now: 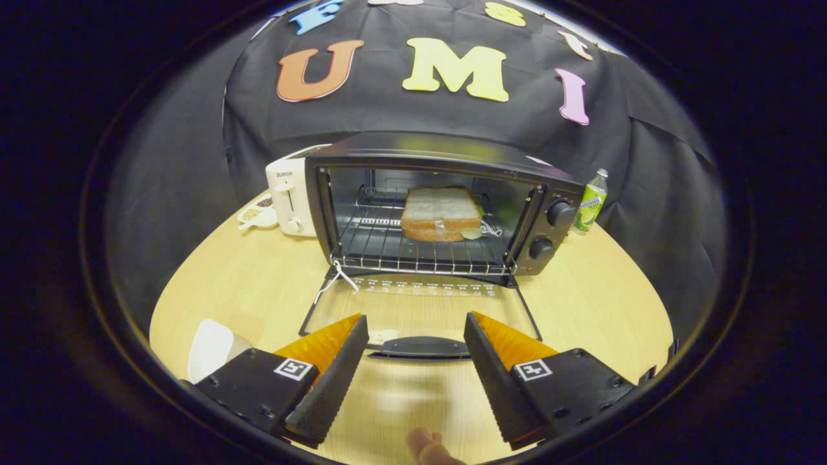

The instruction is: Open the toaster oven, put the food inside, and close the toaster oven door.

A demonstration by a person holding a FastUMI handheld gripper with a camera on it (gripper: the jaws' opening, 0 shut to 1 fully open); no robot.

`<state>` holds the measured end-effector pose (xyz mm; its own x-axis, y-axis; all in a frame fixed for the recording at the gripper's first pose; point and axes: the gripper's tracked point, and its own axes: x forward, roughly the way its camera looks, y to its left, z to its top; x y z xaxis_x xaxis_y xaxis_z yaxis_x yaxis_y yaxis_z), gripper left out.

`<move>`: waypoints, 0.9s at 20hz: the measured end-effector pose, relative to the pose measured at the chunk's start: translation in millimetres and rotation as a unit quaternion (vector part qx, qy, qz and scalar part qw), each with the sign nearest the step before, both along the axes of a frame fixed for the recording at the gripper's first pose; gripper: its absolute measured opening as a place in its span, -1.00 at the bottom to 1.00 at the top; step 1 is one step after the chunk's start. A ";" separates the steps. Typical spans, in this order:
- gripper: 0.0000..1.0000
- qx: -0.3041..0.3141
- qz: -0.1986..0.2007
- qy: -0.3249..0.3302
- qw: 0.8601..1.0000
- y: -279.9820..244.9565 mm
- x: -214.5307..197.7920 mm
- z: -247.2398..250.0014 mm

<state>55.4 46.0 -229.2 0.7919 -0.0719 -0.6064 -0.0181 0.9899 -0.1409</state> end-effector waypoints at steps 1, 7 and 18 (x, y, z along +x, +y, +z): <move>0.96 0.002 -0.002 0.001 1.000 0.3 -5.7 -0.4; 0.96 0.035 -0.002 0.042 0.999 6.7 -18.8 -30.5; 0.94 0.061 -0.033 0.100 0.993 -7.1 -12.7 -68.9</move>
<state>42.7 38.9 -298.1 0.6512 -0.0360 -0.7581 0.0323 0.9993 -0.0197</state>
